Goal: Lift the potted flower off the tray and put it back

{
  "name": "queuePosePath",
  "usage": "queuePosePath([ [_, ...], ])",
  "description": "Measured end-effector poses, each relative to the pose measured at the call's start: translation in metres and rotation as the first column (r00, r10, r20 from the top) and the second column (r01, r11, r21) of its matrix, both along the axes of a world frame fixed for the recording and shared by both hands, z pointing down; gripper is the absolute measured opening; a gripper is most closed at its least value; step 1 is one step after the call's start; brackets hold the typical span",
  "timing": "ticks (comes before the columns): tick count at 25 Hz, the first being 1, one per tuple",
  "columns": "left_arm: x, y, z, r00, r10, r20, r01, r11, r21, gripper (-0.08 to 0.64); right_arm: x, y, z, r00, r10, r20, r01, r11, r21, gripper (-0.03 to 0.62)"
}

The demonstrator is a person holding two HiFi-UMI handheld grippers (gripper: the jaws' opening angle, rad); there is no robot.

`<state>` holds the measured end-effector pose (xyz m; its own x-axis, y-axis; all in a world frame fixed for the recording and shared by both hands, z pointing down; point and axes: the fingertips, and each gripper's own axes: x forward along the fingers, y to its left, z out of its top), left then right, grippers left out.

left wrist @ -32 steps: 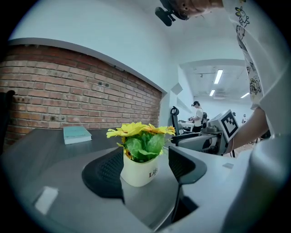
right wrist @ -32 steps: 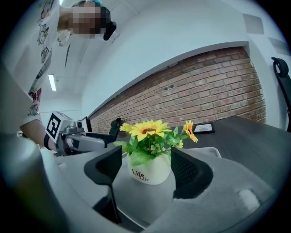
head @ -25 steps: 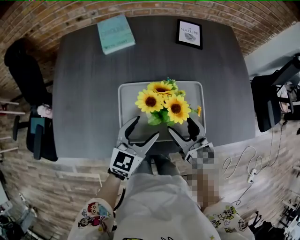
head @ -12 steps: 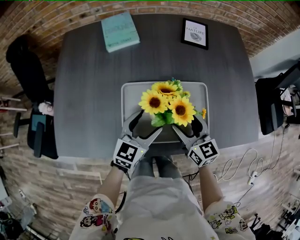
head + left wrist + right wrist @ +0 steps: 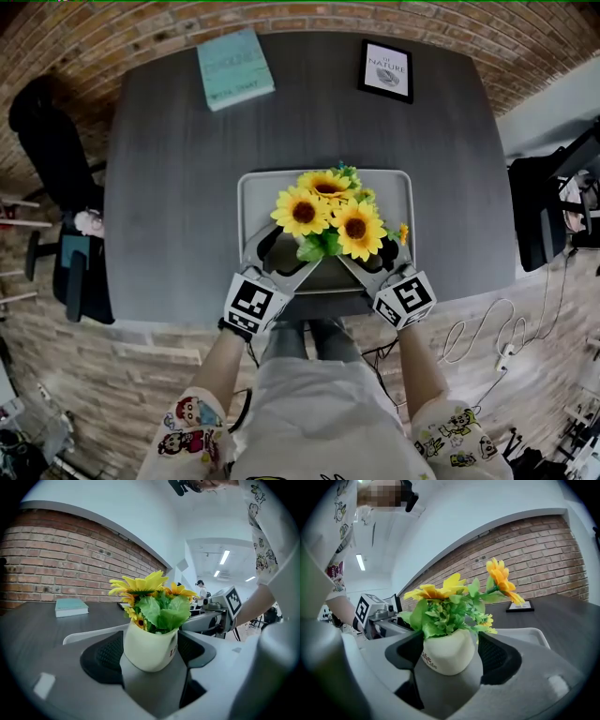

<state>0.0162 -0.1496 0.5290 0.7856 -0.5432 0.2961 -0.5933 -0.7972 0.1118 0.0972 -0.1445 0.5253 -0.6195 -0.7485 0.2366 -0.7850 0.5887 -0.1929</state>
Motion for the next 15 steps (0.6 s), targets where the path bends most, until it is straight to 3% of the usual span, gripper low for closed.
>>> queuePosePath([
  [15, 0.009, -0.002, 0.004, 0.999, 0.052, 0.018, -0.052, 0.999, 0.009, 0.333, -0.021, -0.005, 0.006, 0.988, -0.153, -0.016, 0.152, 0.988, -0.011, 0.353],
])
